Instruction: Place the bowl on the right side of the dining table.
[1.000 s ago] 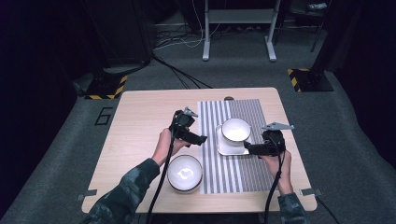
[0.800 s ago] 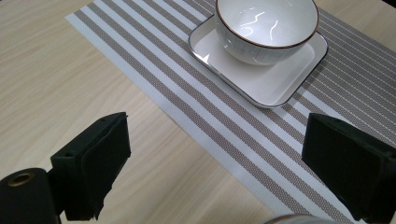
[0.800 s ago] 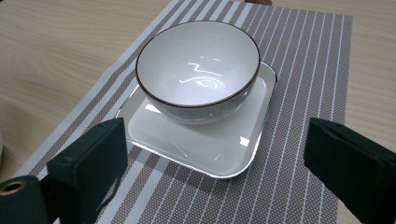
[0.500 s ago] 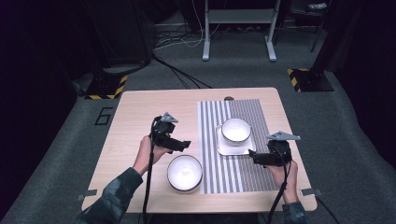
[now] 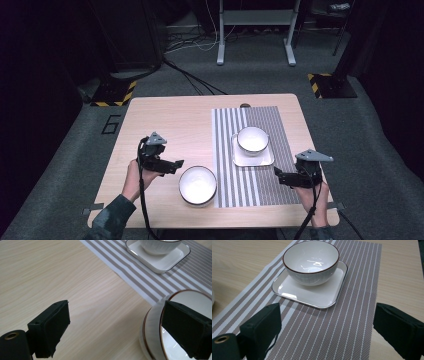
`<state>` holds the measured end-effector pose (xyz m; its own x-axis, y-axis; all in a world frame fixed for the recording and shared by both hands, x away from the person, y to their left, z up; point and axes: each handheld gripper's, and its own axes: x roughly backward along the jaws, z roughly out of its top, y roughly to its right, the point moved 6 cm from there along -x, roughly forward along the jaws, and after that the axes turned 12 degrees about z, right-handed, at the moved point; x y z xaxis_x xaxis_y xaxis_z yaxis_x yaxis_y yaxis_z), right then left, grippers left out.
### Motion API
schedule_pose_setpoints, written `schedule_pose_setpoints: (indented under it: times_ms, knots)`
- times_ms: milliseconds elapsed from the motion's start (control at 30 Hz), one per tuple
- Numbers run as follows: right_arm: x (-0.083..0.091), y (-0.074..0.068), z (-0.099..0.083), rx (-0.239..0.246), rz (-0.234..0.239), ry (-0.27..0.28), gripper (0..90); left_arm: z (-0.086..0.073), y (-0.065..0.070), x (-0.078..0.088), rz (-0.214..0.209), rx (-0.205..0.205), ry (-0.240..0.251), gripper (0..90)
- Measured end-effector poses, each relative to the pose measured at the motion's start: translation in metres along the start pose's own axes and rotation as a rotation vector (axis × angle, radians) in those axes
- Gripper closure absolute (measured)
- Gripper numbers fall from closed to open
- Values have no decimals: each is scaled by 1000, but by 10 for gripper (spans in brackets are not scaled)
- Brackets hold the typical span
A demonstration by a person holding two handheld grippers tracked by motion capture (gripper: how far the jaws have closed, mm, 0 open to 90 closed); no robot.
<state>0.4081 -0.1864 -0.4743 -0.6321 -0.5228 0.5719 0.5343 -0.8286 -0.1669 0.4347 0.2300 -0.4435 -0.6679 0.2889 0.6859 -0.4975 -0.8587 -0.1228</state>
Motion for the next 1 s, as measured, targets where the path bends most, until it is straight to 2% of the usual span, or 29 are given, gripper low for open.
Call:
schedule_pose_setpoints:
  times_ms: [67, 300, 567, 900, 1000]
  knots:
    - [4, 0, -3, 1, -7, 1, 73, -8, -3, 5, 12, 1, 6, 78]
    - [10, 1, -14, -4, -23, 3, 74, -36, -17, 13, 33, 70, 16, 77]
    - [16, 5, -23, -12, -47, 5, 76, -66, -34, 15, 54, 153, 22, 76]
    - [13, 15, -32, -20, -81, -2, 76, -103, -46, 9, 105, 192, -3, 74]
    - [10, 20, -37, -37, -88, -13, 76, -113, -48, 5, 121, 195, -12, 73]
